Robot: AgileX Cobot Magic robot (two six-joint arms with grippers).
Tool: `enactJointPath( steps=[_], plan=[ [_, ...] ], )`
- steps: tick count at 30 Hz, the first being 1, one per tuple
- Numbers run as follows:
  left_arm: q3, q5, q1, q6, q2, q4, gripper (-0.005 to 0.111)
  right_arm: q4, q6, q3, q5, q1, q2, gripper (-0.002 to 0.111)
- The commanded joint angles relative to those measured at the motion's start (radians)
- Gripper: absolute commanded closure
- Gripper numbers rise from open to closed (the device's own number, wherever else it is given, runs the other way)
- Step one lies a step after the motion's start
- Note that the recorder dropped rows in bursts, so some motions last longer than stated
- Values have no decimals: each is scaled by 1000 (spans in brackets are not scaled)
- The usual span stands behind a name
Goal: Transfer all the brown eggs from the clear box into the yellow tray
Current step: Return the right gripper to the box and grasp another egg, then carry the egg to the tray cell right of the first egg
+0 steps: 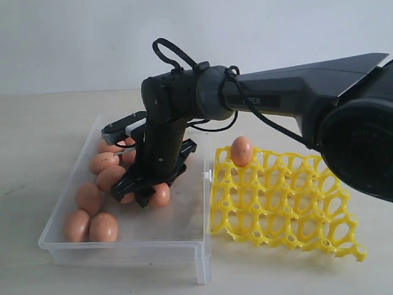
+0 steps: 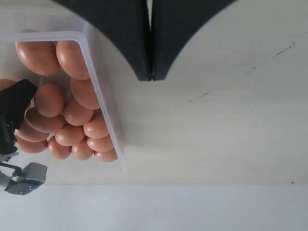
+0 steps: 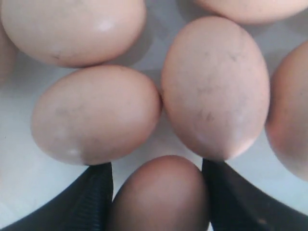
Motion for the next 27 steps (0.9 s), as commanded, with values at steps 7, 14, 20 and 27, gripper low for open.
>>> enactJointPath(
  steps=[7,14,20,27],
  plan=[
    [-4,-4,1,2,-6,-2,107,0,-19,26,-93,2,-155,108],
    [-4,-4,1,2,-6,-2,107,0,-15,291,-378,2,-383,108],
    [-4,-4,1,2,-6,-2,107,0,18,668,-749,-28,-634,108],
    [-4,-4,1,2,-6,-2,107,63,32,995,-1108,-137,-804,108]
  ],
)
